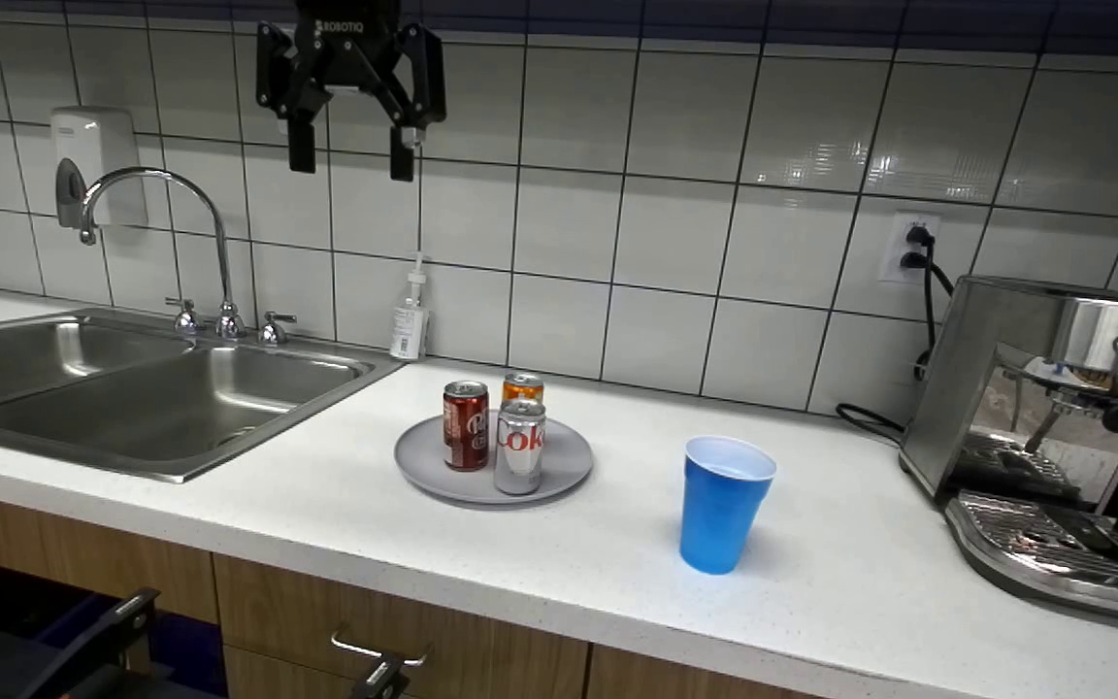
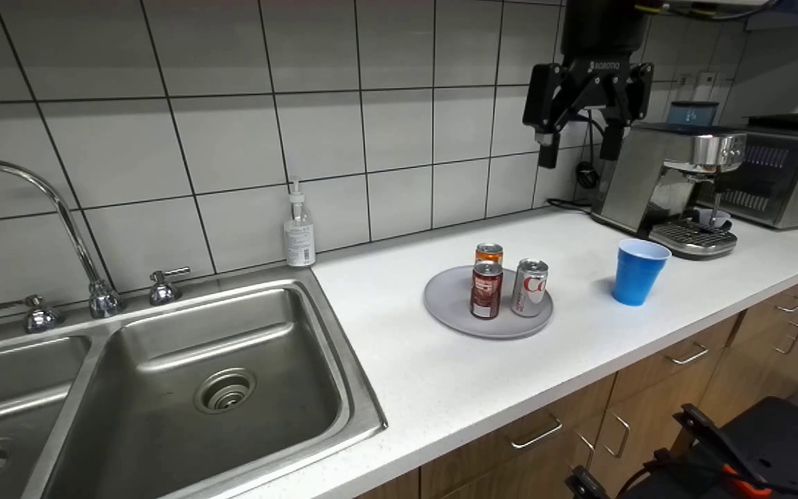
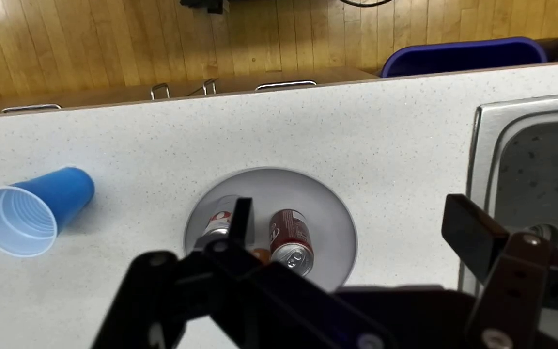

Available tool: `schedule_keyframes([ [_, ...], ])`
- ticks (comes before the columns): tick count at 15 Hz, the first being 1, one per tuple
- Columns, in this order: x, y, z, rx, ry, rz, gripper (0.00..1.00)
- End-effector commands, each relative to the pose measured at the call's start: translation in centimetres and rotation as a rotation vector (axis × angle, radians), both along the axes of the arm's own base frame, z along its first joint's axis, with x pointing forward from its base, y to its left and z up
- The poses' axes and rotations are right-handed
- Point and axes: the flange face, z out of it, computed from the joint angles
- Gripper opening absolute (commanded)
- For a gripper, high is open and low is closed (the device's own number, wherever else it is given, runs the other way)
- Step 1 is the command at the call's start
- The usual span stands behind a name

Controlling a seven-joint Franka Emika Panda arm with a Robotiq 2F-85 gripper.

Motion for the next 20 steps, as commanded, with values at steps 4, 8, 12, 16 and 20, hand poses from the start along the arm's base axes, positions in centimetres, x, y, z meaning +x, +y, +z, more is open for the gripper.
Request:
schedule_keyframes([
  [4,-0.3,-0.2,-1.6,0.007,-0.079,-0.019,1.00],
  [8,-0.1,-0.5,-2.9,0.000,-0.117,-0.039,1.00],
  [12,0.1,-0.9,-4.4,-0.004,-0.144,-0.073,1.00],
  [16,0.6,-1.1,-6.5,-0.007,-0.155,-0.118,1.00],
  [20,1.2,-1.2,-8.8,-0.010,-0.144,-0.162,1.00],
])
